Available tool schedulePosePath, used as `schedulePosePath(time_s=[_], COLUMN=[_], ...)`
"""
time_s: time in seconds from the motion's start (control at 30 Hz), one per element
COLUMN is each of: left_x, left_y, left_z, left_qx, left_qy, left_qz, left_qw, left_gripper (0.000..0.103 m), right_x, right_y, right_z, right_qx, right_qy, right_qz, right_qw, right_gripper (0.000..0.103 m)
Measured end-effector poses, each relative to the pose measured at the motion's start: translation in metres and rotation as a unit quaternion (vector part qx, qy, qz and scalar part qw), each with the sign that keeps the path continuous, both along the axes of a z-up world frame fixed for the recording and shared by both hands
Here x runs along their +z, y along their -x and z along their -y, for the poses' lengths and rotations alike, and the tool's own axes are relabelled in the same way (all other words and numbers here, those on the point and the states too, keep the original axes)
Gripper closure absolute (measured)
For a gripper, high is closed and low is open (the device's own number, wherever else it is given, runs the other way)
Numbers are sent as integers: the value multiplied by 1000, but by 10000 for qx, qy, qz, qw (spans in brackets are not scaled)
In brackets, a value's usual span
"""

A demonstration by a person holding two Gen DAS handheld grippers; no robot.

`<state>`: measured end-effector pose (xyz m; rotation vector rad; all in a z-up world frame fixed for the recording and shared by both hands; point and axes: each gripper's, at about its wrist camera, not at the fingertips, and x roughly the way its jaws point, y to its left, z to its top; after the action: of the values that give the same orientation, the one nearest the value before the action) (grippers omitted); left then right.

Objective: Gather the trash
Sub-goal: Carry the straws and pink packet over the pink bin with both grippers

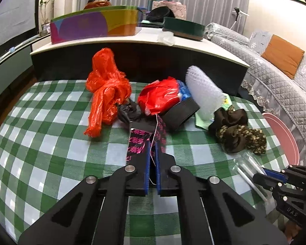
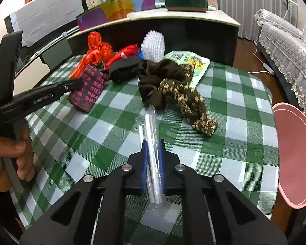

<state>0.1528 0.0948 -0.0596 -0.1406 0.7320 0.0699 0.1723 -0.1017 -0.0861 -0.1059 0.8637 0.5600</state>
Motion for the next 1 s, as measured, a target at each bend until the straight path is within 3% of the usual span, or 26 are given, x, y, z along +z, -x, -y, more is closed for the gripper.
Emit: schedulePosePath(time_s=[0.57,1.0], left_x=[28,50], left_y=[30,49], left_z=[17,30], left_qx=[-173,-358], left_qy=[-136,-125], left_qz=[390,659], left_qw=[9990,9971], left_gripper=[100,100], right_x=[53,80], right_y=[28,45], right_z=[32,67], right_qx=[-511,-989], right_qy=[-411,-616], right_qz=[835,1127], right_qw=[9944,9868], right_gripper=[96,96])
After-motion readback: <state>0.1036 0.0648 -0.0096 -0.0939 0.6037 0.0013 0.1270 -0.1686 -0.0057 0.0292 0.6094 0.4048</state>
